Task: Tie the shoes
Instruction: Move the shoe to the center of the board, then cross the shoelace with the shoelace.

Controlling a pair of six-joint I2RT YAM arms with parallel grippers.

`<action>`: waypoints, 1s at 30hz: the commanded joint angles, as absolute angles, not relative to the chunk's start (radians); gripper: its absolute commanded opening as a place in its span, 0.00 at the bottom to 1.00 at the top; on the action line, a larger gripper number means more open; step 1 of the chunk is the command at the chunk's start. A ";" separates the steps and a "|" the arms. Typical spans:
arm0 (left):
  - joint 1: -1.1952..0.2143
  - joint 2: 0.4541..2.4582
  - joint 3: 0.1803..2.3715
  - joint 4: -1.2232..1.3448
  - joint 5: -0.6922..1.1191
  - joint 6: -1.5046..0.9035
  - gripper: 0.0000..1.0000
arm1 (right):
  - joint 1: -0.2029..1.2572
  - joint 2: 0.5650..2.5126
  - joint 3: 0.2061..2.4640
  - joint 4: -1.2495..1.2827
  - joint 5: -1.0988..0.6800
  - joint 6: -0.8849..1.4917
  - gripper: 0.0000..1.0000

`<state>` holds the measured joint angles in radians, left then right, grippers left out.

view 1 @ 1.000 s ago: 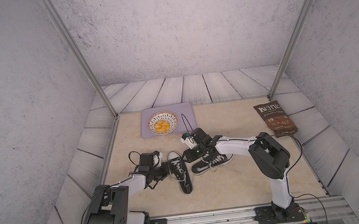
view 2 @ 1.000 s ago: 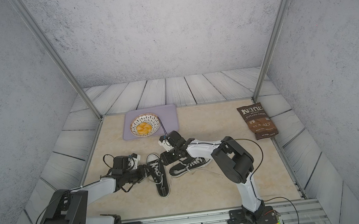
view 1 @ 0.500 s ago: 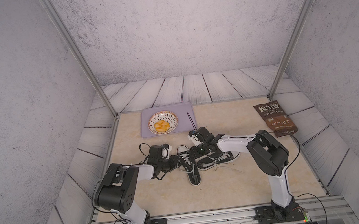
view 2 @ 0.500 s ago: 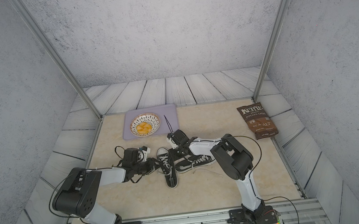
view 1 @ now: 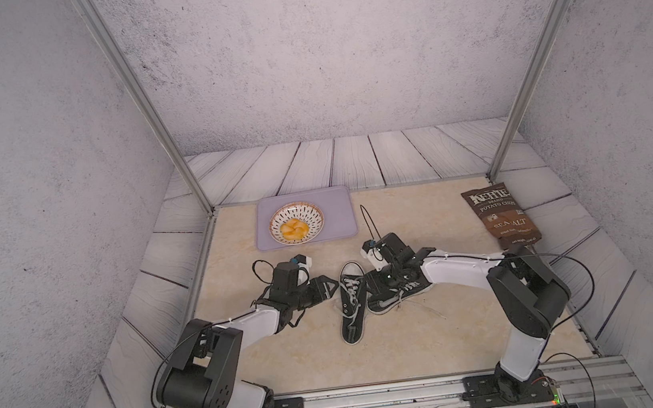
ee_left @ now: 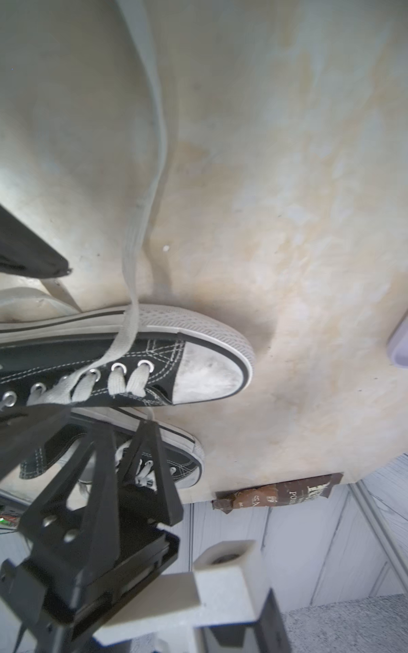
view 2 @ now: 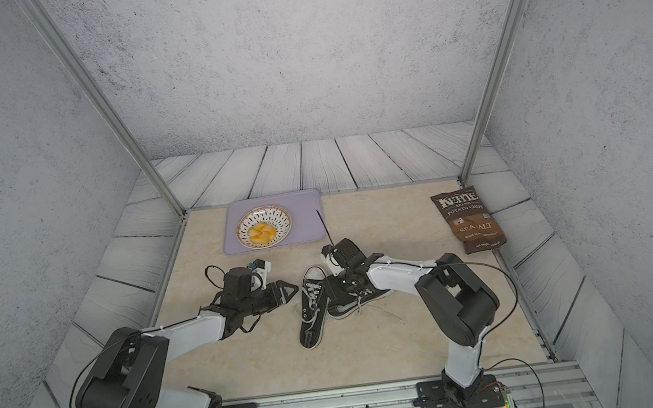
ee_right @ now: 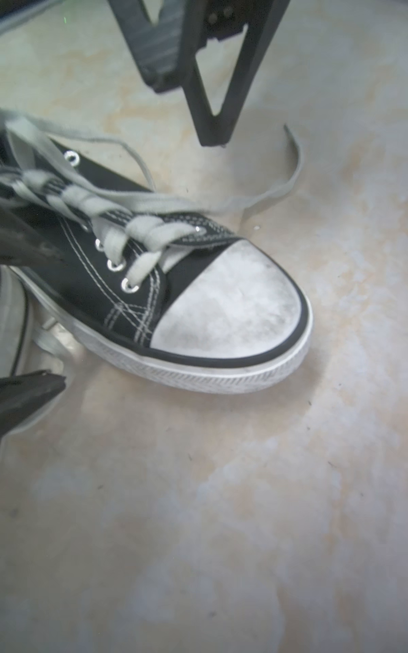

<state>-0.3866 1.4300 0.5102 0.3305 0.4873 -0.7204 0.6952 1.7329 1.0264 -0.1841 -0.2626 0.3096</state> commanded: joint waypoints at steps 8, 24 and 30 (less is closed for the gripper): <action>-0.385 1.475 0.525 0.299 0.345 -0.943 0.63 | 0.741 1.606 0.956 -0.096 -0.296 0.314 0.64; -0.438 1.760 0.532 0.662 0.358 -1.368 0.50 | 0.756 1.596 0.925 -0.057 -0.278 0.297 0.64; -0.448 1.833 0.552 0.710 0.303 -1.406 0.33 | 0.756 1.575 0.909 -0.060 -0.262 0.278 0.65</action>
<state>-0.4370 1.7912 0.5541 0.7341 0.3557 -1.3693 0.7536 1.6306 0.9215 -0.0582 -0.2802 0.3004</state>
